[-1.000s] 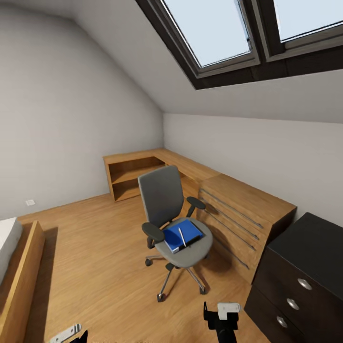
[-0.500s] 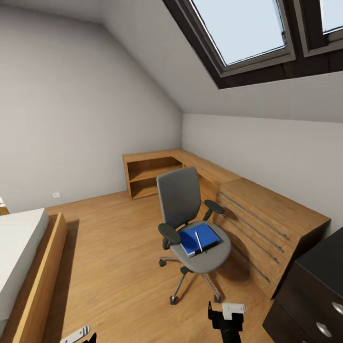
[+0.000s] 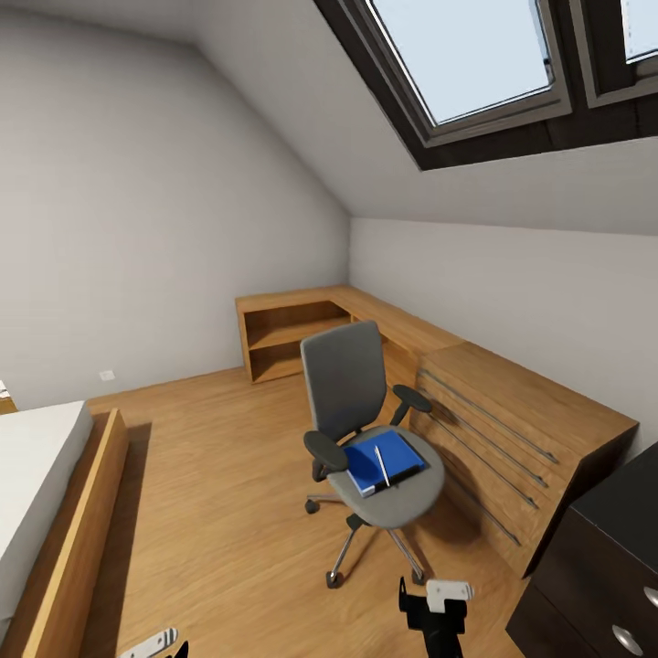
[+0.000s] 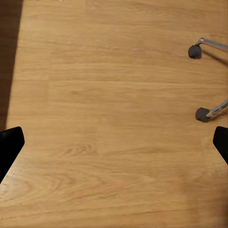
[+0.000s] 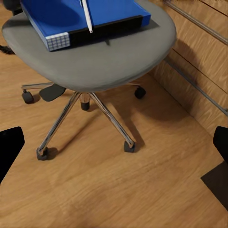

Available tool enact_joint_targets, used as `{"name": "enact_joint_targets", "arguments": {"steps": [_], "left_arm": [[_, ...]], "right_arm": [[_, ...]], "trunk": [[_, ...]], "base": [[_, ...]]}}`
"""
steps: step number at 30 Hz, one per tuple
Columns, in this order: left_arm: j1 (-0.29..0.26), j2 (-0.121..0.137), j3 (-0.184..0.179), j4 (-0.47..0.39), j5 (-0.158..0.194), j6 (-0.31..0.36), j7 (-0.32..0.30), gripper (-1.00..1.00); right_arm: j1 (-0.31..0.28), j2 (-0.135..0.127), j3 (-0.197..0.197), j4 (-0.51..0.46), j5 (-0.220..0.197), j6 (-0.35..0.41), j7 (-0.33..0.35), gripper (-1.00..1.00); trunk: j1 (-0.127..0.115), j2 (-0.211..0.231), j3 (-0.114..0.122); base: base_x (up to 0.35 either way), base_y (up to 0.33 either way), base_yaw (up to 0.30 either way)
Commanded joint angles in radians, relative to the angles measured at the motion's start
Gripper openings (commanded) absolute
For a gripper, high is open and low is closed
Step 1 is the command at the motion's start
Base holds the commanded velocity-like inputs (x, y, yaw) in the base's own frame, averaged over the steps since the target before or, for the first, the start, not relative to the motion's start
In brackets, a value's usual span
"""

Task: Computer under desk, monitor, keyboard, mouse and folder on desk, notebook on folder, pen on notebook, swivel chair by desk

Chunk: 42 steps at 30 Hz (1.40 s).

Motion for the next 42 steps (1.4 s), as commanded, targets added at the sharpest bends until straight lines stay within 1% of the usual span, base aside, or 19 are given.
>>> {"name": "enact_joint_targets", "arguments": {"steps": [1, 3, 4, 5, 7, 8, 10, 11, 12, 14, 16, 19, 21, 23, 24, 25, 27, 37, 42], "left_arm": [[-0.001, 0.001, -0.008, -0.002, 0.003, -0.009, 0.009, 1.0], [-0.001, 0.001, -0.008, -0.002, 0.002, -0.025, 0.009, 1.0], [-0.001, 0.001, -0.008, -0.002, 0.004, -0.071, 0.013, 1.0], [-0.001, 0.001, -0.008, -0.002, 0.004, -0.078, 0.013, 1.0], [0.0, -0.008, -0.006, -0.003, 0.007, -0.094, 0.019, 1.0], [-0.011, -0.031, -0.001, -0.162, 0.0, -0.033, 0.205, 1.0], [-0.037, -0.026, 0.005, -0.24, 0.0, 0.051, 0.282, 1.0], [-0.078, -0.011, 0.048, -0.344, 0.001, 0.182, 0.362, 1.0], [-0.086, -0.007, 0.069, -0.372, 0.001, 0.217, 0.375, 1.0], [-0.104, 0.001, 0.181, -0.495, 0.002, 0.355, 0.41, 1.0], [-0.11, 0.003, 0.245, -0.579, 0.001, 0.438, 0.423, 1.0], [-0.115, 0.007, 0.273, -0.629, -0.005, 0.494, 0.43, 1.0], [-0.117, 0.008, 0.264, -0.629, -0.02, 0.512, 0.433, 1.0], [-0.118, 0.009, 0.223, -0.613, -0.066, 0.522, 0.438, 1.0], [-0.118, 0.008, 0.195, -0.605, -0.134, 0.525, 0.44, 1.0], [-0.118, 0.008, 0.192, -0.605, -0.144, 0.524, 0.44, 1.0], [-0.118, 0.008, 0.188, -0.604, -0.157, 0.523, 0.453, 1.0], [-0.118, 0.008, 0.185, -0.604, -0.161, 0.521, 0.475, 1.0], [-0.118, 0.007, 0.181, -0.606, -0.175, 0.481, 0.518, 1.0]], "right_arm": [[-0.001, 0.0, 0.008, 0.0, 0.003, -0.002, -0.01, 1.0], [-0.001, 0.0, 0.009, -0.002, 0.004, -0.005, -0.009, 1.0], [-0.001, -0.002, 0.009, -0.007, 0.005, -0.01, -0.013, 1.0], [-0.001, -0.004, 0.009, -0.009, 0.006, -0.01, -0.014, 1.0], [-0.001, -0.033, 0.006, -0.056, 0.002, 0.0, -0.016, 1.0], [-0.015, -0.065, 0.004, -0.355, -0.002, 0.328, -0.041, 1.0], [-0.05, -0.066, 0.004, -0.4, -0.003, 0.44, -0.044, 1.0], [-0.12, -0.066, 0.003, -0.424, -0.006, 0.557, -0.047, 1.0], [-0.138, -0.066, 0.002, -0.426, -0.009, 0.585, -0.047, 1.0], [-0.194, -0.066, -0.017, -0.428, -0.043, 0.709, -0.046, 1.0], [-0.214, -0.066, -0.037, -0.429, -0.089, 0.799, -0.045, 1.0], [-0.227, -0.063, -0.049, -0.431, -0.135, 0.869, -0.047, 1.0], [-0.231, -0.062, -0.055, -0.434, -0.154, 0.892, -0.047, 1.0], [-0.234, -0.059, -0.059, -0.435, -0.169, 0.91, -0.047, 1.0], [-0.235, -0.058, -0.063, -0.433, -0.176, 0.914, -0.047, 1.0], [-0.235, -0.057, -0.063, -0.432, -0.177, 0.914, -0.047, 1.0], [-0.236, -0.057, -0.064, -0.432, -0.176, 0.914, -0.048, 1.0], [-0.236, -0.056, -0.062, -0.428, -0.175, 0.91, -0.046, 1.0], [-0.234, -0.056, -0.061, -0.427, -0.174, 0.86, -0.04, 1.0]], "trunk": [[0.0, -0.001, -0.001], [0.0, -0.001, -0.001], [0.0, -0.001, -0.001], [0.0, -0.001, -0.001], [0.0, -0.001, -0.001], [0.0, -0.001, -0.001], [0.0, -0.001, -0.001], [0.0, -0.001, -0.001], [0.0, -0.001, -0.001], [0.0, -0.001, -0.001], [0.0, -0.001, -0.001], [0.0, -0.001, -0.001], [0.0, -0.001, -0.001], [0.0, -0.001, -0.001], [0.0, -0.001, -0.001], [0.0, -0.001, -0.001], [0.0, -0.001, -0.001], [0.0, -0.001, -0.006], [0.0, -0.001, -0.01]], "base": [[0.0, 0.0, 0.0], [0.0, 0.0, 0.0], [0.0, 0.0, 0.0], [0.0, 0.0, 0.0], [0.0, 0.0, 0.0], [0.0, 0.0, 0.0], [0.0, 0.0, 0.0], [0.0, 0.0, 0.0], [0.0, 0.0, 0.0], [0.0, 0.0, 0.0], [0.0, 0.0, 0.0], [0.0, 0.0, 0.0], [0.0, 0.0, 0.0], [0.072, 0.0, 0.0], [0.278, 0.0, 0.0], [0.293, 0.0, 0.005], [0.306, 0.0, 0.083], [0.319, -0.019, 0.216], [0.321, -0.051, 0.209]]}}
